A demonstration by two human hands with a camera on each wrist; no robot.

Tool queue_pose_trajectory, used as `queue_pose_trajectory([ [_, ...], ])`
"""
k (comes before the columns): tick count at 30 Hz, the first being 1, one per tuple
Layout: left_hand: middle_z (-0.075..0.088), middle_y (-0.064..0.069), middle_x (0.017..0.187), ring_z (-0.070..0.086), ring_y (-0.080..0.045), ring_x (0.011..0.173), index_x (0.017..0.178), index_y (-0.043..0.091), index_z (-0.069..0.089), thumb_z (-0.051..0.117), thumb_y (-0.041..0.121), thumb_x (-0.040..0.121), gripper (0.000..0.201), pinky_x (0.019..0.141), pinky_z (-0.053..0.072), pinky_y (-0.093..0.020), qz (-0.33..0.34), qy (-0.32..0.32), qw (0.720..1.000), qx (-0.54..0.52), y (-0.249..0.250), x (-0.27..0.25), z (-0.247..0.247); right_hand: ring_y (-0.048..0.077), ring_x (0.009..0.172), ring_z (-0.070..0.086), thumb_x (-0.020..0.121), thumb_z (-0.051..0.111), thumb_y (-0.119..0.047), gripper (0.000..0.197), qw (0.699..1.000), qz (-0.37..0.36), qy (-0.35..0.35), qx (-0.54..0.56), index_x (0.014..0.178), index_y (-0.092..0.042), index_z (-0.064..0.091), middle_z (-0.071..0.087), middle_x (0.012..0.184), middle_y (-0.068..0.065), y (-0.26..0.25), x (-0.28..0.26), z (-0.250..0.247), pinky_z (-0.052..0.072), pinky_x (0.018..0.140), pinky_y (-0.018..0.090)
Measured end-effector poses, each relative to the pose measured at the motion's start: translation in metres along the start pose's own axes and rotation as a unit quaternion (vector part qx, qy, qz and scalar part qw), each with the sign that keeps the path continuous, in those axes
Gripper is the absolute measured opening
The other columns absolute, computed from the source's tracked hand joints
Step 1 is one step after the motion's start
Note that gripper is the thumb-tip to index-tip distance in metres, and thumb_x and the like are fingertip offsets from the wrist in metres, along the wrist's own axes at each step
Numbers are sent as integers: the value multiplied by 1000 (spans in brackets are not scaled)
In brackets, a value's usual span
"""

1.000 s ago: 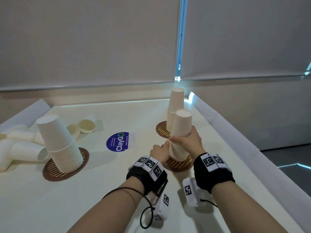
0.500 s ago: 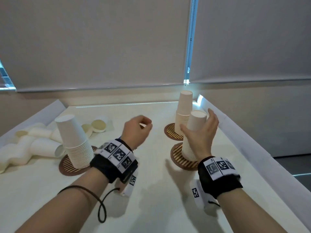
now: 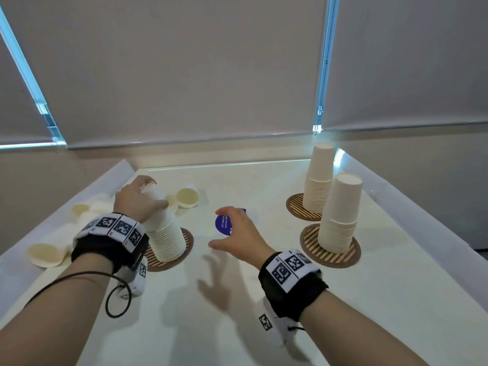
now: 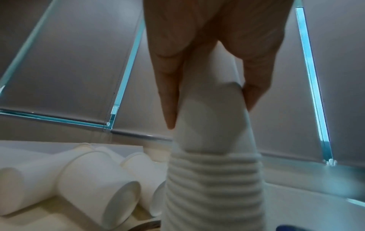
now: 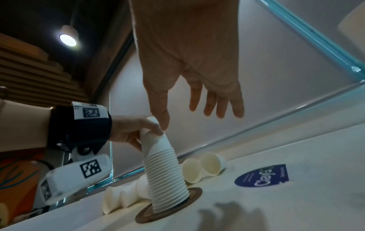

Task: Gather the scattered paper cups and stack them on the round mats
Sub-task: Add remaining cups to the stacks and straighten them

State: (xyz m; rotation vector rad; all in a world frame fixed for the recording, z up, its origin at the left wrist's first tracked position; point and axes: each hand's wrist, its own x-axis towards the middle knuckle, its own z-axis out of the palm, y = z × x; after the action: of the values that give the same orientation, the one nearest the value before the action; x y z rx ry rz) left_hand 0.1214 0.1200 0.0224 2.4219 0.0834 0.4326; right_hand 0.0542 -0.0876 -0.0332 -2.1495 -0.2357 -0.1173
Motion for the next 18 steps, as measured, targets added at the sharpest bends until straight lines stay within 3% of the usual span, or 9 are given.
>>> queue_pose_trajectory([
  [2,60,-4,116,55,-30,109,117,20,58,77,18,71,49,84,43,-30,7,-27,1000,-1,4,-1,1,17,125,42,73,78,-20,73,999,20,-31,5,136,-17,40,41,139,2,2,1,8,35,94,20],
  [5,59,-3,112,54,-25,98,110,27,58,77,19,69,46,77,45,-30,27,-80,996,-12,15,-10,5,16,132,38,69,82,-22,82,997,42,-61,4,138,-17,38,41,143,1,6,4,15,35,103,26],
  [8,60,-2,105,54,-23,94,109,27,59,79,19,67,47,75,45,-28,69,-103,992,-32,29,-31,13,16,132,38,66,84,-19,88,995,47,-88,-5,140,-14,36,41,143,0,10,2,19,35,101,24],
  [10,61,0,104,55,-21,92,108,26,60,81,23,62,50,73,44,-24,114,-124,985,-37,43,-48,19,15,125,45,64,85,-18,87,995,48,-89,16,137,-14,38,49,136,-1,14,-1,16,39,98,24],
  [13,62,1,97,57,-16,83,106,28,59,80,21,63,48,60,42,-13,161,-155,973,-56,64,-73,29,16,110,58,60,88,-19,78,993,48,-71,84,127,-18,48,62,119,0,20,-11,3,49,97,39],
  [16,63,-1,98,59,-18,86,109,32,56,77,27,64,51,70,50,-27,195,-177,963,-56,86,-98,45,17,111,59,61,86,-13,74,991,25,-68,111,127,-15,52,64,118,3,26,-30,-20,49,97,38],
  [18,59,-1,101,56,-19,90,115,32,52,75,32,65,54,73,45,-28,201,-182,962,-39,101,-114,57,16,111,59,63,84,-8,67,991,29,-77,106,124,-12,54,64,117,4,33,-45,-38,49,95,32],
])
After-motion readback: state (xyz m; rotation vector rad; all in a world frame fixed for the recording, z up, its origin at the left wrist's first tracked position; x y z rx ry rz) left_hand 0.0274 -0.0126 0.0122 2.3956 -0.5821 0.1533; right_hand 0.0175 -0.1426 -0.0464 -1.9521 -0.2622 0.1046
